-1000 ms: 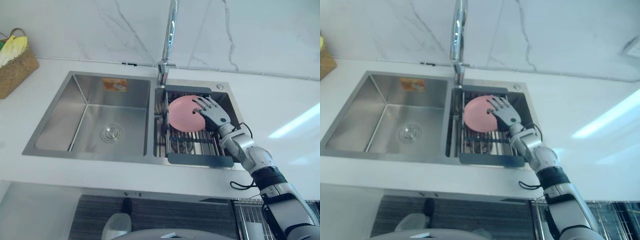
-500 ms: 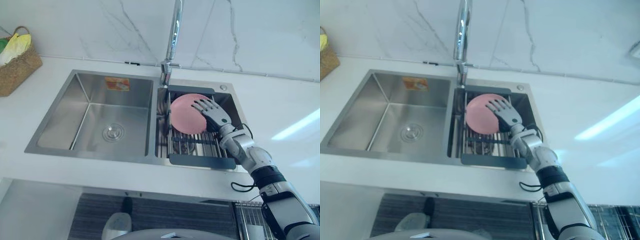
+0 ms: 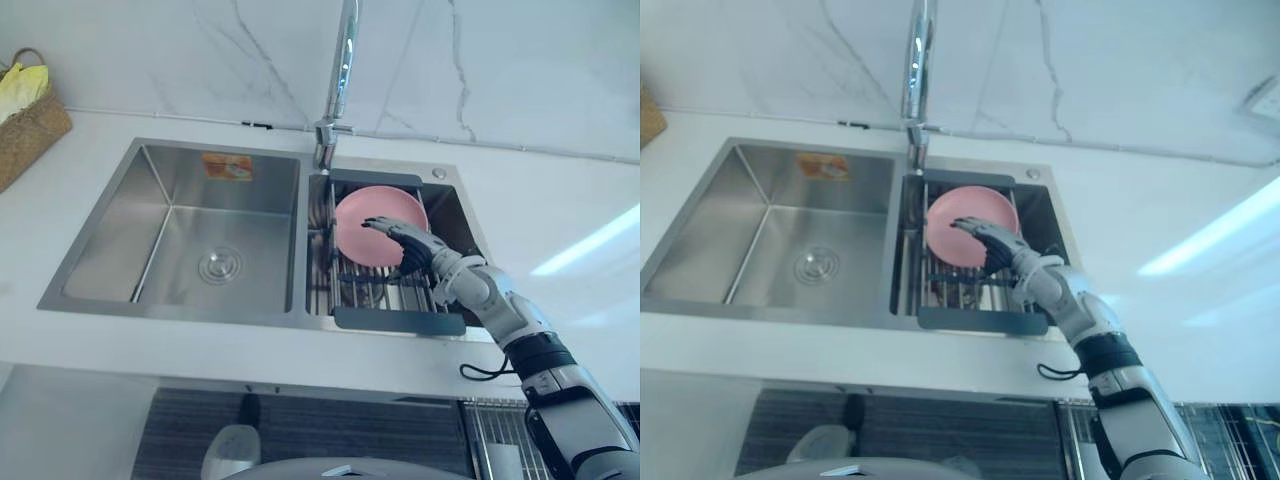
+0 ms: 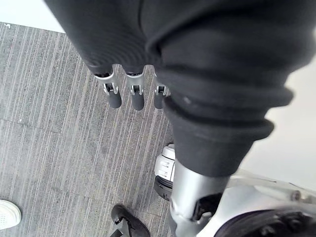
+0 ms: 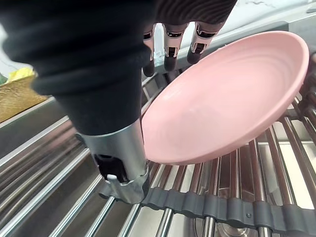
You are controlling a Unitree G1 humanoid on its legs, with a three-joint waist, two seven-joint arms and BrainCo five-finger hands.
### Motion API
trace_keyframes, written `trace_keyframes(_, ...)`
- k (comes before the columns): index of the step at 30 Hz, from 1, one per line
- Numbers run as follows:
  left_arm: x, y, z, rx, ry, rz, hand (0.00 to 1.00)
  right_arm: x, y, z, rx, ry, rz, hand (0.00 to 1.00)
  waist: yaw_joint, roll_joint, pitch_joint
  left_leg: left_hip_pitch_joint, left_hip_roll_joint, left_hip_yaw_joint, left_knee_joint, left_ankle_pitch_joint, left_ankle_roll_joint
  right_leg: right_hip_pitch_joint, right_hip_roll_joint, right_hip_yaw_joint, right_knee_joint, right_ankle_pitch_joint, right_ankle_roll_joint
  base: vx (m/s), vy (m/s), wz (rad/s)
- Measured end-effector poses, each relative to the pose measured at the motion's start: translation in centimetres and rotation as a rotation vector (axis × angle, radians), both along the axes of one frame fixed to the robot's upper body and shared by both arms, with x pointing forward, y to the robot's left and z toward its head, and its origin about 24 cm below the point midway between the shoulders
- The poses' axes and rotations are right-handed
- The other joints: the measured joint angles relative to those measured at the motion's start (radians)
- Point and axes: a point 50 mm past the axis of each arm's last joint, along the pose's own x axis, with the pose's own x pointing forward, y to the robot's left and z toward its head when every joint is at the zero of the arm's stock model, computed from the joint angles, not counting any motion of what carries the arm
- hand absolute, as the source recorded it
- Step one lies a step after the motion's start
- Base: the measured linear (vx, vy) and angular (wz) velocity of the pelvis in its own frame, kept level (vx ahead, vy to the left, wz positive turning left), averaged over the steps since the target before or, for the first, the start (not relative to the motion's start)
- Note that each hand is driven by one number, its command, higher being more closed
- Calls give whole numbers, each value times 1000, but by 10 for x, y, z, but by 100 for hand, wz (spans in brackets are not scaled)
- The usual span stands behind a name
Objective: Walk over to the sink, pick up the cup, carry it to the dishwasher, place the cup inside the dishwasher, then close the dishwasher door
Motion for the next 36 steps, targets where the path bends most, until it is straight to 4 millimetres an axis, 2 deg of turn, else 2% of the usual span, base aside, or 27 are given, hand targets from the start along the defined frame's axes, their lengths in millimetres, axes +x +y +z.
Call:
trace_keyframes(5, -2, 2, 0, 2, 18, 8, 0, -3, 4, 4, -63, -21, 28, 0, -22, -11, -2, 7, 3, 27, 0, -2, 4, -6, -1, 29, -2, 6, 0, 29, -9, -17)
trace_keyframes(10, -2, 3, 0, 4, 17, 10, 0, -4, 5, 10, -145, -111, 37, 0, -22, -13, -3, 21, 7, 42, 0, -5, 1, -5, 0, 41, -2, 6, 0, -2, -11, -9)
trace_keyframes(18, -2, 3, 0, 12, 20, 21, 0, -10, 6, 0, -283, -199, 44, 0, -17, -16, -5, 20, 7, 44, 0, -10, -4, -6, 1, 43, -6, 7, -1, -5, -2, -1)
trace_keyframes(24, -3, 3, 0, 10, 21, 26, 0, -9, 6, 0, -305, -199, 16, 0, -14, -17, -6, 20, 7, 42, 0, -6, 2, -5, 1, 41, -7, 7, -1, 2, -2, 1)
trace_keyframes(31, -5, 3, 0, 9, 31, 26, 0, -5, 6, -14, -356, -188, -48, 0, -5, -19, -9, 13, 3, 22, 0, -3, 3, 0, 1, 23, -7, 7, -1, 5, -11, 8)
trace_keyframes(33, -5, 3, 0, 8, 30, 21, 0, -4, 1, -25, -365, -157, -72, 0, 6, -19, -9, 12, 2, 16, 0, -1, 3, 3, 1, 17, -7, 7, -1, -5, -6, 7)
trace_keyframes(36, -5, 3, 0, 9, 31, 19, 0, -2, -7, -31, -384, -143, -111, 0, 6, -19, -11, -1, -1, -4, 0, 4, 2, 3, 2, -5, -6, 7, -1, -23, -3, 17)
